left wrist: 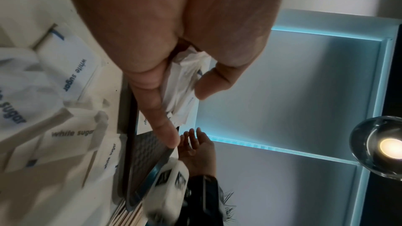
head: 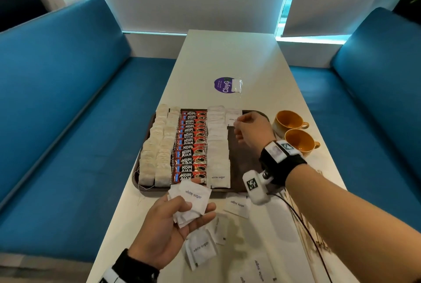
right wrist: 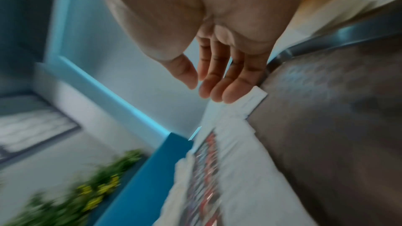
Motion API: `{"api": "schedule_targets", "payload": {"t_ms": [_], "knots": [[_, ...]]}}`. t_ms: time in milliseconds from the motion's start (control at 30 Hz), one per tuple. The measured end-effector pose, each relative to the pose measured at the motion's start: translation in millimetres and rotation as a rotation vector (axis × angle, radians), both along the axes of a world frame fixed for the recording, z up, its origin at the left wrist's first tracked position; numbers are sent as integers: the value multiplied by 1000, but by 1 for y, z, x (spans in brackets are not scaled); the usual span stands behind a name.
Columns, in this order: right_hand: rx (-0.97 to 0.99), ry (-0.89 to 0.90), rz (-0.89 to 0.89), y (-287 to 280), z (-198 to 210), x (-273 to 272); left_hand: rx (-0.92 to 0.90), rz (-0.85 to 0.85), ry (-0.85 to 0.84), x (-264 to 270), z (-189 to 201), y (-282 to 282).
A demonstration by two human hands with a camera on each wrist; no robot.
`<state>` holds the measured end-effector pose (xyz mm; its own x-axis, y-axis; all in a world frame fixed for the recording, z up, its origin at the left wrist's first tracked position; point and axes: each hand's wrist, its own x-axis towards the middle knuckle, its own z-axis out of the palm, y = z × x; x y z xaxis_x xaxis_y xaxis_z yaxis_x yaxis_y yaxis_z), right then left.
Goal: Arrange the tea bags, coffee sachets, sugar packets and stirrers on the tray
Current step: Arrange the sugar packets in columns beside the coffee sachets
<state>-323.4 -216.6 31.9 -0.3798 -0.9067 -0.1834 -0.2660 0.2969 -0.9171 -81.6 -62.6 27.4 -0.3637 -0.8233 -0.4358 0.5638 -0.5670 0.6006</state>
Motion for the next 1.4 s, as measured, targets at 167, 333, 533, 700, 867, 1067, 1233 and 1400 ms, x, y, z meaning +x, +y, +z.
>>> {"api": "schedule_targets", "payload": {"t_ms": [167, 333, 533, 700, 867, 1067, 1233, 1400], "knots": [[-66, -82, 215, 95, 25, 28, -59, -40, -45, -2, 4, 12], [-73, -65, 325, 162, 25, 42, -100, -91, -103, -1, 9, 24], [0, -158, 375, 201, 15, 45, -165, -100, -170, -5, 15, 37], [-29, -242, 358, 216, 11, 45, -177, -104, -236, -10, 16, 46], [-43, -466, 254, 221, 11, 41, -183, -103, -222, -8, 10, 51], [-72, -458, 239, 222, 14, 37, -138, -151, -137, -8, 10, 54], [-159, -338, 233, 227, 14, 39, -129, -152, -259, -12, 6, 52], [-167, -241, 295, 229, 13, 38, -171, -175, -323, -12, 2, 51]]}}
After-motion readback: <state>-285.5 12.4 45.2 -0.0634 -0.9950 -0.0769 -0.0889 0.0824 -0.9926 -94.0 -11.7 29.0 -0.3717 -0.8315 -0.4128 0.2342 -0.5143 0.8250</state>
